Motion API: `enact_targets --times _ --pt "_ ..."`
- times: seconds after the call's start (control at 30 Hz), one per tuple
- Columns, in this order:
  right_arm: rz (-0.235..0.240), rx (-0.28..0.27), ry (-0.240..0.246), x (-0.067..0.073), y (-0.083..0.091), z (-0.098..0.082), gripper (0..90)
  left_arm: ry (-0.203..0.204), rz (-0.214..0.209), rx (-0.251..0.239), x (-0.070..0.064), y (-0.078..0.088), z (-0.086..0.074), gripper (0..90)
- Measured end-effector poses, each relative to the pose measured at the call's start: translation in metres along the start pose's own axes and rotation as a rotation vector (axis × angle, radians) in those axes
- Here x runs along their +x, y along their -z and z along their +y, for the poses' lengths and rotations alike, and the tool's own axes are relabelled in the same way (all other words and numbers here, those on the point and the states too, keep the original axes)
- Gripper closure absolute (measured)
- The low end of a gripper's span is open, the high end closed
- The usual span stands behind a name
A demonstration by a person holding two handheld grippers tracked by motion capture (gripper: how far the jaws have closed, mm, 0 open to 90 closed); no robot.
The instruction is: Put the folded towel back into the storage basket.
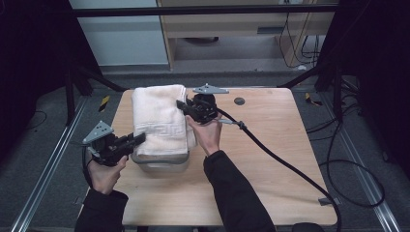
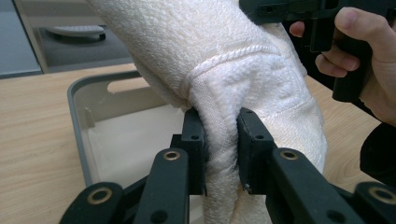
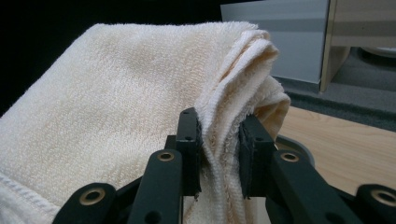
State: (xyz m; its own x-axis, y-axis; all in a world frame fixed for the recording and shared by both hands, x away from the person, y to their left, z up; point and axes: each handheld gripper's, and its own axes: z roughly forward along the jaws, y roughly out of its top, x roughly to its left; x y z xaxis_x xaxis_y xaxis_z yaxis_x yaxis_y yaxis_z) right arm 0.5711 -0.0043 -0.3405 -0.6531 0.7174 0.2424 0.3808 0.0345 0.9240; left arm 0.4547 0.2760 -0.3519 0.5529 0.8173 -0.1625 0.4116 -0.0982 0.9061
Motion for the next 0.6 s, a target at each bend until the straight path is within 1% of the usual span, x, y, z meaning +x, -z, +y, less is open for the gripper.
enact_targets --times 0.1,0.23,0.33,0.5,0.6 --pt "-0.004 0.013 -0.004 0.000 -0.009 -0.006 73.2 0.013 0.008 0.015 0.006 -0.003 -0.005 74.4" --pt "-0.011 0.027 -0.010 -0.002 -0.020 -0.014 73.2 0.017 0.026 0.043 0.013 -0.008 -0.009 74.4" --pt "-0.020 0.033 -0.015 -0.003 -0.027 -0.019 73.1 0.013 0.043 0.060 0.017 -0.013 -0.012 74.4" --pt "-0.038 0.045 -0.010 -0.006 -0.036 -0.027 73.0 0.024 0.056 0.087 0.025 -0.023 -0.018 74.4" --pt "-0.048 0.052 -0.010 -0.007 -0.041 -0.032 73.0 0.023 0.067 0.107 0.028 -0.028 -0.022 74.4"
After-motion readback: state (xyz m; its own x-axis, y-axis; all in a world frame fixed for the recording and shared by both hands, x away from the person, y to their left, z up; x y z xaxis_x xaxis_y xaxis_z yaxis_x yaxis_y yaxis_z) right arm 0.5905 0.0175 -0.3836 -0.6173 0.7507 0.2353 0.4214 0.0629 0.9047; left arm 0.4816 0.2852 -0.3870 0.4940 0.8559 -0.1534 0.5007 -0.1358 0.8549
